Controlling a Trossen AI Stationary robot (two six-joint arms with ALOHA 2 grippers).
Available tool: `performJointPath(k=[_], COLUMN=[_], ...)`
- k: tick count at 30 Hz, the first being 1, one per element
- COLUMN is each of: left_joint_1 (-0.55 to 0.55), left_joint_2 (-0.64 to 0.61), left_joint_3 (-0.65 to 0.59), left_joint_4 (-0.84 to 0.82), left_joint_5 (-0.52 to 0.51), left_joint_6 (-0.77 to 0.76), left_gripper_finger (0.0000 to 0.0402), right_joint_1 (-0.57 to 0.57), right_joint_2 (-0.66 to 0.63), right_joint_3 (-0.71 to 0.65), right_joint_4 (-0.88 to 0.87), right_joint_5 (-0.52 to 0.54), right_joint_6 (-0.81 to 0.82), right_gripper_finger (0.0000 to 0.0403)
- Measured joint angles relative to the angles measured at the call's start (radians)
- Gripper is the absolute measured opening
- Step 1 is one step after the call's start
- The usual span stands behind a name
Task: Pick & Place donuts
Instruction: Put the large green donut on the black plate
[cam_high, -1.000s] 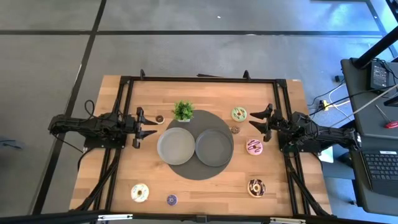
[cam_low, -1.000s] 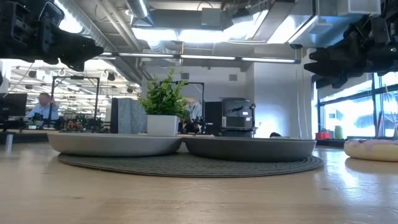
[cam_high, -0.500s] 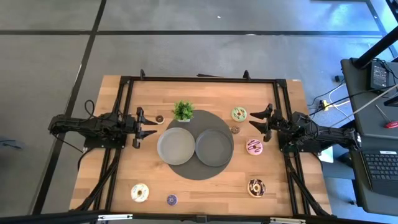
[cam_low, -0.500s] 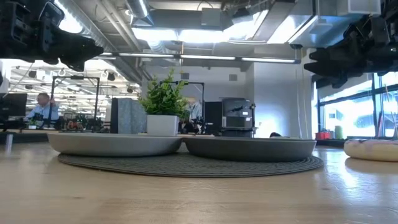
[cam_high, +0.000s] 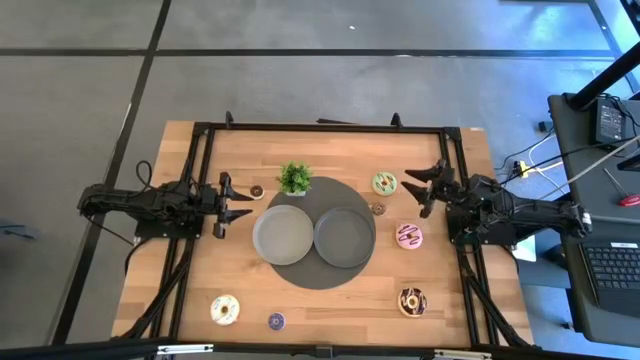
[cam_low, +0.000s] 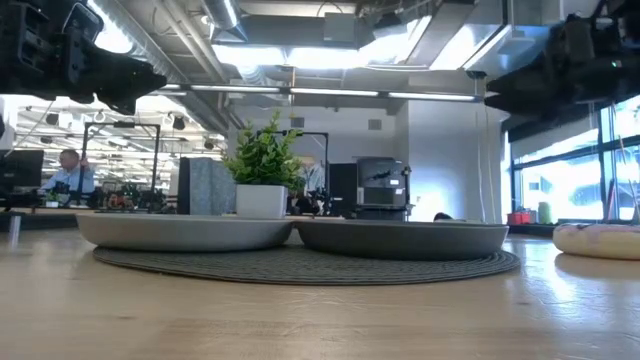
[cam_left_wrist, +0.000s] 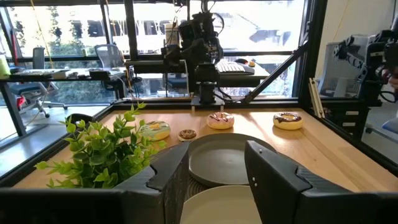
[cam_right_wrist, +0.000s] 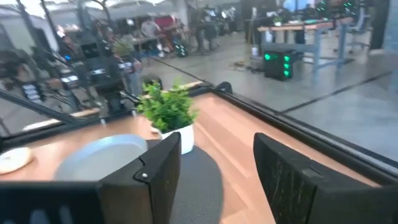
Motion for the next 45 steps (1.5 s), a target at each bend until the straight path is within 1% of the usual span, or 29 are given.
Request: performJointPath(k=[3,5,7,9,11,13,18,22,25,29,32,37,40,45], left_joint_1=[0.000,0.000,0.000,0.000,0.000,0.000,0.000,0.000,0.000,0.000,0.000,0.000,0.000,0.000], left_joint_2=[0.000,0.000,0.000,0.000,0.000,0.000,0.000,0.000,0.000,0.000,0.000,0.000,0.000,0.000], left_joint_3=[0.000,0.000,0.000,0.000,0.000,0.000,0.000,0.000,0.000,0.000,0.000,0.000,0.000,0.000], left_joint_4=[0.000,0.000,0.000,0.000,0.000,0.000,0.000,0.000,0.004,0.012,0.015,0.019,0.019,0.019], left_joint_5=[0.000,0.000,0.000,0.000,0.000,0.000,-0.001,-0.004,-0.028,-0.076,-0.095,-0.126,-0.132,-0.132], left_joint_6=[0.000,0.000,0.000,0.000,0.000,0.000,0.000,0.000,0.000,0.000,0.000,0.000,0.000,0.000], left_gripper_finger=[0.0150,0.0149,0.0148,0.0149,0.0150,0.0152,0.0151,0.0149,0.0150,0.0152,0.0151,0.0148,0.0150,0.0152], right_joint_1=[-0.001,-0.013,-0.040,-0.077,-0.116,-0.153,-0.230,-0.280,-0.310,-0.331,-0.333,-0.333,-0.333,-0.333], right_joint_2=[0.158,0.270,0.382,0.484,0.582,0.674,0.865,0.986,1.052,1.105,1.130,1.153,1.172,1.187], right_joint_3=[0.077,0.141,0.215,0.286,0.348,0.389,0.422,0.423,0.423,0.423,0.423,0.423,0.423,0.423], right_joint_4=[-0.051,-0.104,-0.179,-0.271,-0.334,-0.381,-0.379,-0.380,-0.376,-0.375,-0.357,-0.350,-0.346,-0.321], right_joint_5=[0.052,0.090,0.120,0.123,0.112,0.085,-0.043,-0.045,-0.050,-0.050,-0.052,-0.103,-0.103,-0.102], right_joint_6=[0.002,0.032,0.108,0.192,0.246,0.266,0.291,0.312,0.308,0.307,0.304,0.311,0.309,0.256], right_gripper_finger=[0.0202,0.0202,0.0202,0.0202,0.0202,0.0202,0.0202,0.0202,0.0202,0.0202,0.0202,0.0196,0.0176,0.0119])
